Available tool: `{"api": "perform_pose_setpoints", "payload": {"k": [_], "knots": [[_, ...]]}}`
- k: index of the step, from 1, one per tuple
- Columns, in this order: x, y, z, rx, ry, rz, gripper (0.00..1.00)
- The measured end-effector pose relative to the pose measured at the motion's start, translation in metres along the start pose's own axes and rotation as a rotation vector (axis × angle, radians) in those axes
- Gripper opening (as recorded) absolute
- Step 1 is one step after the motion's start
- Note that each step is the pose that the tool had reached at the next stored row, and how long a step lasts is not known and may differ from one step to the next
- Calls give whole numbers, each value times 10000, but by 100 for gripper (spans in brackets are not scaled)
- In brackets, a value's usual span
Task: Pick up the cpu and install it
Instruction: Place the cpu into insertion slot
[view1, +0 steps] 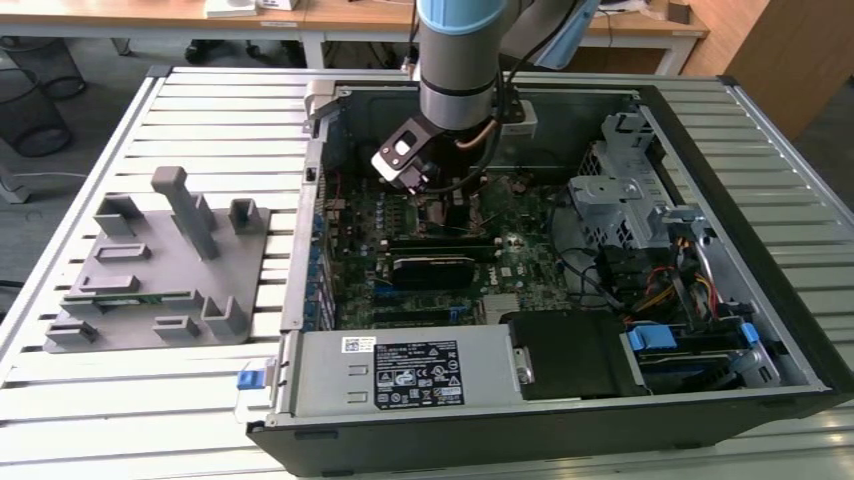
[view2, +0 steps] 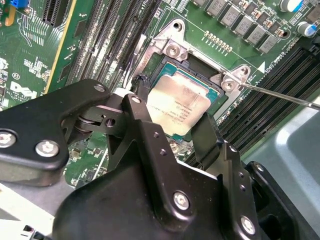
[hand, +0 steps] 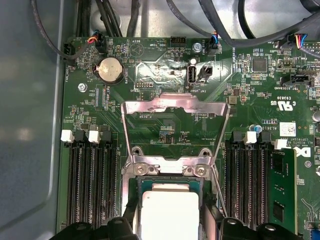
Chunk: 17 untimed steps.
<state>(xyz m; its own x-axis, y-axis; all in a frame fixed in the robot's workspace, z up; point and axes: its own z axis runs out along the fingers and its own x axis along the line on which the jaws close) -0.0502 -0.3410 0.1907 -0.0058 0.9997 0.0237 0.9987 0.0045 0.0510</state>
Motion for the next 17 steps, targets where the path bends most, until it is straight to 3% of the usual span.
{"api": "perform_pose_setpoints", "payload": {"k": [17], "knots": [[4, 8, -163, 0, -25, -1, 60]]}}
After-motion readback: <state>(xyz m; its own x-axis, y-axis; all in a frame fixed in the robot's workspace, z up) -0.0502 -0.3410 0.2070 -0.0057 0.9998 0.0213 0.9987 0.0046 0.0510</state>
